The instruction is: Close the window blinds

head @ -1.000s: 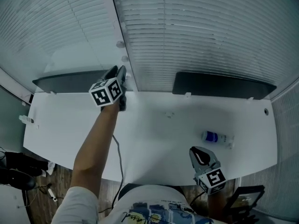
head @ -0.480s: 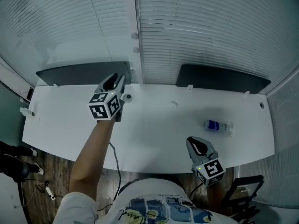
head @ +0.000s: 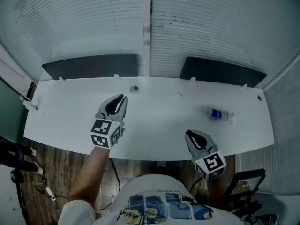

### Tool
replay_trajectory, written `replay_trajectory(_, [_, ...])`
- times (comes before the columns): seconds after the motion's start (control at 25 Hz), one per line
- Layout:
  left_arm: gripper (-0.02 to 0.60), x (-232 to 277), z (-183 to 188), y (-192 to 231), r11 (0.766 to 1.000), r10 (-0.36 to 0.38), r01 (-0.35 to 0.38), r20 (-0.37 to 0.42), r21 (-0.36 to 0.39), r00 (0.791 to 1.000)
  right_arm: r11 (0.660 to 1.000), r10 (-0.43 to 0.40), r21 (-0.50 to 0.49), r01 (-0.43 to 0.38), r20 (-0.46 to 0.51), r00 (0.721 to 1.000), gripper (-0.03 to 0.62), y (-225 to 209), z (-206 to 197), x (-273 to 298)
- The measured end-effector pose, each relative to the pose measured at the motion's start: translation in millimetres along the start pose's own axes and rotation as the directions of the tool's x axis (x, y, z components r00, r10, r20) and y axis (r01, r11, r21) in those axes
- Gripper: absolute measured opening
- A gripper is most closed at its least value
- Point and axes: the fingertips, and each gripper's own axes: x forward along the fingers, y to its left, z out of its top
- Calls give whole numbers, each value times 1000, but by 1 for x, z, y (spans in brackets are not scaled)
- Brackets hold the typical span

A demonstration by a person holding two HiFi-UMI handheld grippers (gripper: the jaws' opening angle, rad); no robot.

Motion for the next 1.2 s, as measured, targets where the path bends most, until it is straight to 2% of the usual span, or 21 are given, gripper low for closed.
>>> replay_trajectory(0.16, [17, -28, -11, -19, 999, -32, 33, -18, 35, 999, 1000, 1, -15, -1, 3, 1000, 14, 5, 4, 1])
replay_trajectory(0.32, [5, -52, -15, -37, 997, -72, 73, -20, 22, 997, 1000, -17, -20, 17, 11, 1000, 14, 10, 9, -2])
replay_trajectory(0.52, [5, -138, -20, -65, 987, -161, 162, -28, 11, 987, 999, -43, -29, 44, 26, 999, 14, 75, 17, -37])
replay_trajectory(0.8, [5, -209, -34, -98, 966, -259, 259, -8, 15, 966, 997, -52, -57, 55, 39, 998, 14, 140, 12, -65])
replay_trajectory(1.2, [5, -241, -58, -126, 943, -333, 333, -24, 12, 943, 996, -36, -81, 40, 44, 998, 14, 176, 5, -78])
